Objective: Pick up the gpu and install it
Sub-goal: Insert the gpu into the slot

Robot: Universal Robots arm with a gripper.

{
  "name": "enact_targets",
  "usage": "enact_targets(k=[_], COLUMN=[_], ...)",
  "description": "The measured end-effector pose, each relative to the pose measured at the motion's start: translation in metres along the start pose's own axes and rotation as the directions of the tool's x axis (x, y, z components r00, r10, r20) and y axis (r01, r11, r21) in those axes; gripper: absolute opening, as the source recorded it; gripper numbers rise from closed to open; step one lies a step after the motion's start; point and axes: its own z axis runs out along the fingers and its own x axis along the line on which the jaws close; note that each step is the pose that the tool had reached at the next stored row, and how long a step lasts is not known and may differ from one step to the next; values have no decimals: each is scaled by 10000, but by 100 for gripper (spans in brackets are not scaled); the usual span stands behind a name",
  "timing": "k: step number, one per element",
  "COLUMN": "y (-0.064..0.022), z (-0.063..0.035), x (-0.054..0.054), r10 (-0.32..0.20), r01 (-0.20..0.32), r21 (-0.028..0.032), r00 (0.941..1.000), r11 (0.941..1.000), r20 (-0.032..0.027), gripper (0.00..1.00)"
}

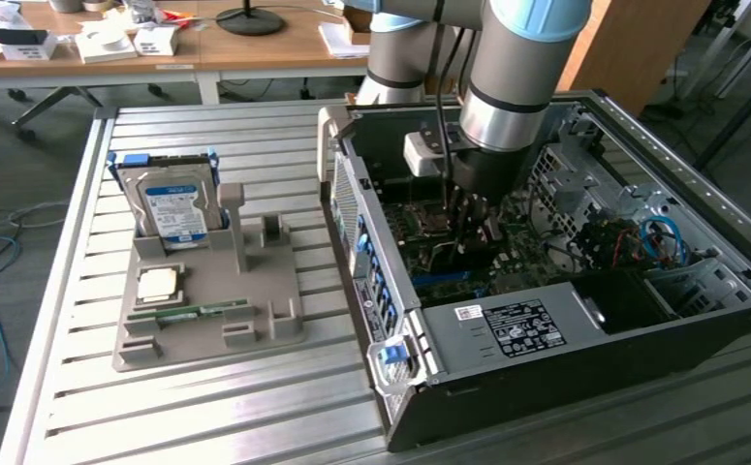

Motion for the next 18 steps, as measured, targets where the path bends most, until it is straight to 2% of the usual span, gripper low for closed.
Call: enact_targets(k=[18], y=[0], z=[-1], x=[-3], r10=[-127], r01=[126], r21=[7], r00=[9999], r11=[9999], r20=[48], gripper=[26])
